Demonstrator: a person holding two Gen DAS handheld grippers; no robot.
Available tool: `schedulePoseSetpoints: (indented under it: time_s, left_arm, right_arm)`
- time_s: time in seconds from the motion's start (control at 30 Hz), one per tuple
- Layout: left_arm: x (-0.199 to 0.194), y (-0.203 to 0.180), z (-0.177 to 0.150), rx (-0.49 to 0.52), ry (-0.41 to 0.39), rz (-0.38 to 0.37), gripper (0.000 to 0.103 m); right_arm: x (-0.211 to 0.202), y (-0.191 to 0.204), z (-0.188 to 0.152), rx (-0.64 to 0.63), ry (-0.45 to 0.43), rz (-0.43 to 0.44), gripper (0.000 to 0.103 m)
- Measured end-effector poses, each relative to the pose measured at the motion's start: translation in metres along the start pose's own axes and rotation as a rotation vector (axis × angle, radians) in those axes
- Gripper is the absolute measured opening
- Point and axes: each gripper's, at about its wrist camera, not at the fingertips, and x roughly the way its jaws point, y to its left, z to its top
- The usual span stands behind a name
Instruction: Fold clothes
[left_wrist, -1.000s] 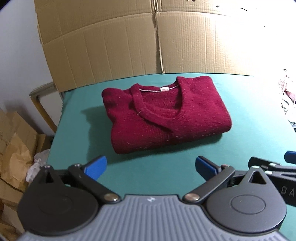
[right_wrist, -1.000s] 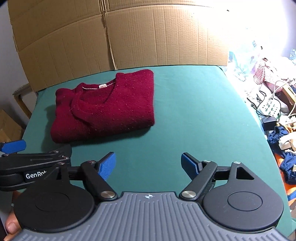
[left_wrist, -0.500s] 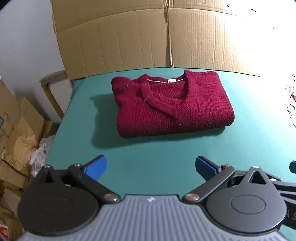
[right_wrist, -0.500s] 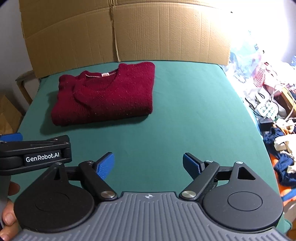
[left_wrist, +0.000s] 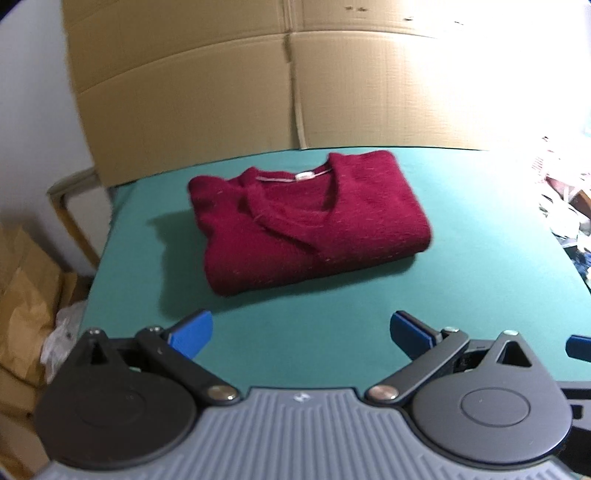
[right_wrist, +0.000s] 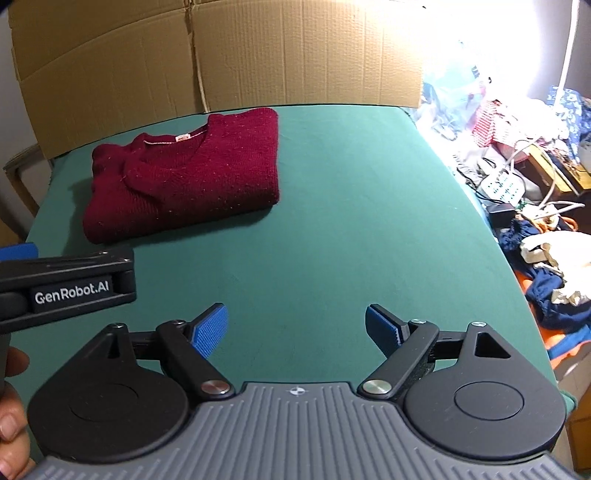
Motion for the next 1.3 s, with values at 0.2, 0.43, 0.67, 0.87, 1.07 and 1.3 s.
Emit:
schedulePoseSetpoints:
  time_s: [0.2,0.43,0.67,0.87,1.07,1.3]
  left_arm:
    - [-0.005,-0.016,-0.001,0.055,-0.013,-0.045,0.102]
    - [-0.007,-0.022,-0.001,0.067,-0.006,-0.03,0.102]
    - [-0.003,-0.009,-0.007,0.034,0.017,0.022,0.102]
    - [0.0,0.004,-0.012,0.002,0.026,0.06,0.102]
    - [0.005,0.017,-0.015,-0.036,0.037,0.08,0.102]
    - [0.006,0.031,-0.013,-0.08,0.022,0.103,0.102]
  right_arm:
    - [-0.006,-0.012,-0.004,0.055,-0.009,-0.03,0.084]
    - [-0.012,-0.015,-0.008,0.07,-0.026,-0.017,0.084]
    - [-0.013,-0.003,-0.009,0.033,-0.029,0.029,0.084]
    - [-0.009,0.008,-0.008,-0.002,-0.022,0.053,0.084]
    - [-0.004,0.02,-0.005,-0.039,-0.016,0.068,0.084]
    - [-0.003,0.03,0.003,-0.071,-0.036,0.069,0.084]
